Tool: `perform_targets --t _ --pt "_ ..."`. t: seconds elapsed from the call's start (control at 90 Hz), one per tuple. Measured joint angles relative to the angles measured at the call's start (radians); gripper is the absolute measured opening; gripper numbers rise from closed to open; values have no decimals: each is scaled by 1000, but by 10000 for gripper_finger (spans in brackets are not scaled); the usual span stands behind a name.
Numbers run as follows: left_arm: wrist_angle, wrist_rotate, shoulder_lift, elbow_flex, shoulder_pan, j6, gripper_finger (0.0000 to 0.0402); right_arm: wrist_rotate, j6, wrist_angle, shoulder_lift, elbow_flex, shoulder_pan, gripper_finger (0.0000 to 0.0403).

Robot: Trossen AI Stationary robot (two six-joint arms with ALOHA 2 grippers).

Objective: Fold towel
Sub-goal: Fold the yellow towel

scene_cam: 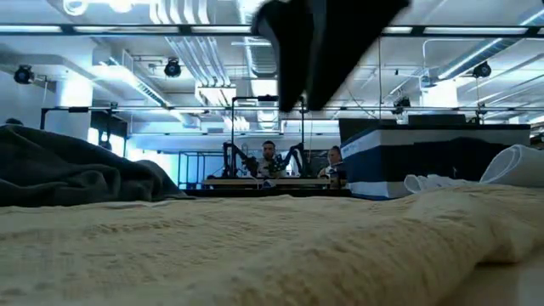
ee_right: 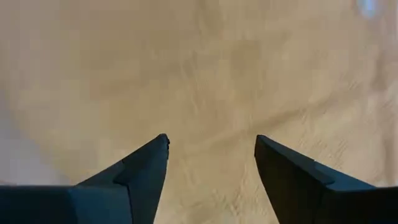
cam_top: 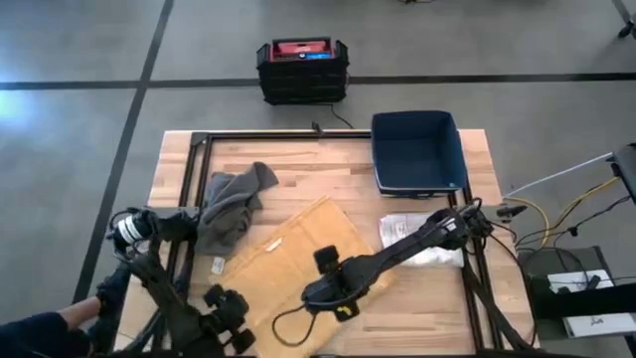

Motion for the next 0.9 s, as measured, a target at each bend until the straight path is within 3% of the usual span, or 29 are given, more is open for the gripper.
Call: perform_targets --t 0.144,0.433,0.722,0.9 --pt "71 23 8 -62 33 28 0 7 34 80 -45 -225 -25 196" --pt "24 4 1 -139 37 25 0 -51 208 346 -175 -576 -10 167" --pt "-182 25 -3 -154 39 35 0 -93 429 424 -174 -616 106 152" --pt "-248 48 -15 -115 47 55 0 -95 424 367 -202 -568 145 145"
